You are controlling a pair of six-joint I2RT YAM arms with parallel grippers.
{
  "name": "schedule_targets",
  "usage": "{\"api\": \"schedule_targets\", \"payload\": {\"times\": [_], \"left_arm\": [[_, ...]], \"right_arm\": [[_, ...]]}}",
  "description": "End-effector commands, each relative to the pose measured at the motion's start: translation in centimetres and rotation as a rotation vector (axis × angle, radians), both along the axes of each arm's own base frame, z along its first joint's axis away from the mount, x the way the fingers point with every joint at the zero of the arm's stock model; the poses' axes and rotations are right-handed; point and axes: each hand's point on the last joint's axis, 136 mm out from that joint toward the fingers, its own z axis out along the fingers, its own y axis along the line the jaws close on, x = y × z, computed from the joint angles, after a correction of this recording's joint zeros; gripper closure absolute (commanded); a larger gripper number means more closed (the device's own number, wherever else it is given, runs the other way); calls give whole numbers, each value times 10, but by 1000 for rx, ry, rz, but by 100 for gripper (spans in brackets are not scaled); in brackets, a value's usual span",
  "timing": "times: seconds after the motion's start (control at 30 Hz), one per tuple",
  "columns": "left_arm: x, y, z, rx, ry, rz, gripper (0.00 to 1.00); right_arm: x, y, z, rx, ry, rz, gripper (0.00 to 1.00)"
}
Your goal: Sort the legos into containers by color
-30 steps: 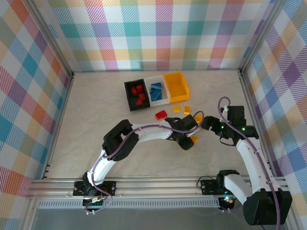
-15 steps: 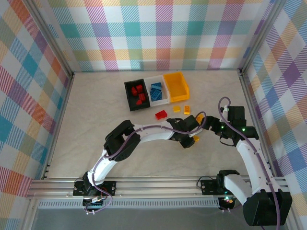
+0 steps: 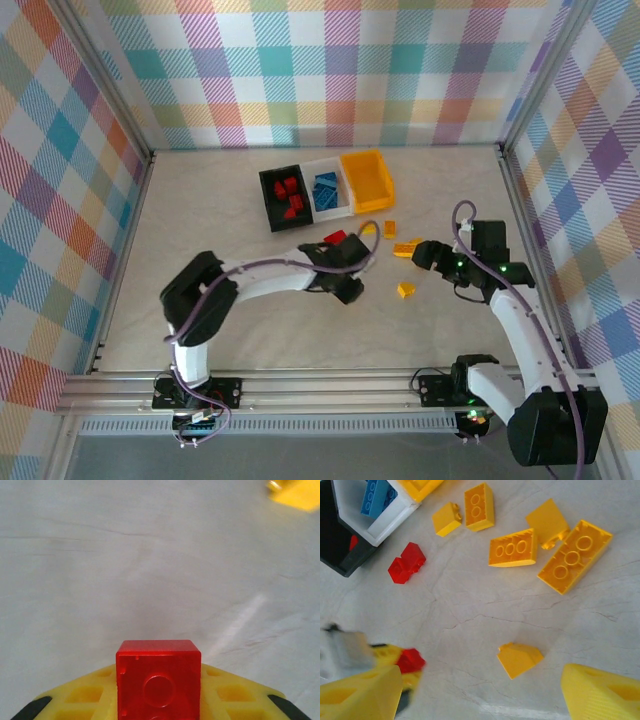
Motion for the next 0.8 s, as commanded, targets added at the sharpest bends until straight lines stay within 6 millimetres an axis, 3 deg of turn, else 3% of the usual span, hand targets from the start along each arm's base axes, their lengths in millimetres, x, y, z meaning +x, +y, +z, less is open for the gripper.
{"api": "schedule_targets", "payload": {"times": [0.0, 0.17, 0.3, 0.47, 0.6, 0.77], "left_arm": [[29, 33, 34, -31, -56, 127, 70], [63, 67, 66, -63, -97, 209, 69], [108, 106, 81, -42, -122, 361, 69], [172, 138, 81, -27, -138, 508, 69], [219, 160, 78, -11, -157, 600, 69], [263, 173, 67, 18, -174, 644, 68]], "right_arm": [[7, 20, -4, 40, 7, 60, 18], [8, 39, -21, 8, 61, 122, 18], [9, 47, -29, -23, 95, 149, 17], [3, 40, -35, -77, 133, 136, 17], [-13, 28, -45, -143, 198, 114, 17], [-29, 31, -57, -136, 232, 119, 17]]}}
